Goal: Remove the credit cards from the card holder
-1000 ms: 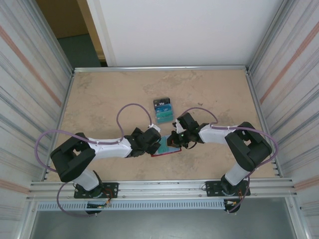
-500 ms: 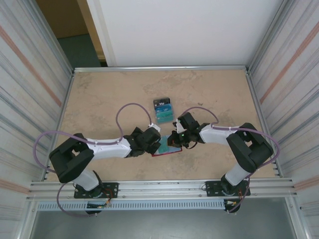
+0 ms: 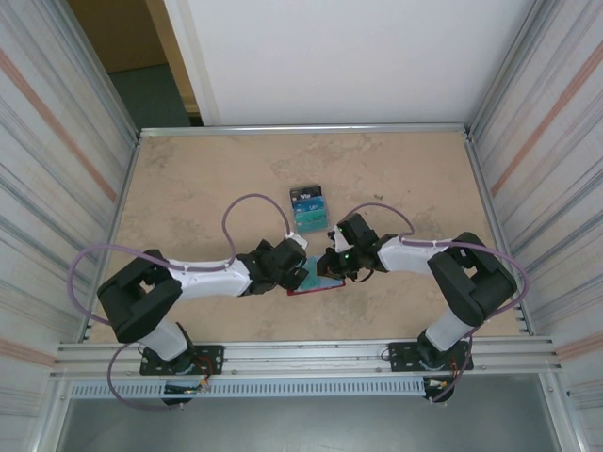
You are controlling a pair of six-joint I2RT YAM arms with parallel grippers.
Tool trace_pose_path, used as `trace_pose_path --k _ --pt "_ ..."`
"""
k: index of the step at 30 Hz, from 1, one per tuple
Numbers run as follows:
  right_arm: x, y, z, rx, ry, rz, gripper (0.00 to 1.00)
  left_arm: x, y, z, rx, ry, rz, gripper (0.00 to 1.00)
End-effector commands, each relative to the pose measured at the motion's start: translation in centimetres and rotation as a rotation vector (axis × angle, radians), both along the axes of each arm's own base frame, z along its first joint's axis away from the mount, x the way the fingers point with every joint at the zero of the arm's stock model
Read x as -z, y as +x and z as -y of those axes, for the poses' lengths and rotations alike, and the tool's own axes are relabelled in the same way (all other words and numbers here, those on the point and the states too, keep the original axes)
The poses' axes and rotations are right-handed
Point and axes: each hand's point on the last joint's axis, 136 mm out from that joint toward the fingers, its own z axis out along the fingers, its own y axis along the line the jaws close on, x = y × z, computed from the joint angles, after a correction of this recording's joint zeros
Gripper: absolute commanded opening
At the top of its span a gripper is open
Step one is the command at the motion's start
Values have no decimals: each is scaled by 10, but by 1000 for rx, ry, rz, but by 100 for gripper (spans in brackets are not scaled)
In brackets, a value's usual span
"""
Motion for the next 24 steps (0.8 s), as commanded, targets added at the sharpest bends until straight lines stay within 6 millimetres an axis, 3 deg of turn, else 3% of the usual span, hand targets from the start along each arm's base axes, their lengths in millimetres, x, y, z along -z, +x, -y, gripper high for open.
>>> trace_pose_path --k 1,12,24 --pt "3 -2 5 18 5 -20 11 0 5 4 4 6 -4 99" --pt "3 1 6 34 29 -29 10 12 1 -14 -14 97 -19 99" --pt "-4 4 4 56 116 -41 10 17 -1 -19 -18 122 -30 99"
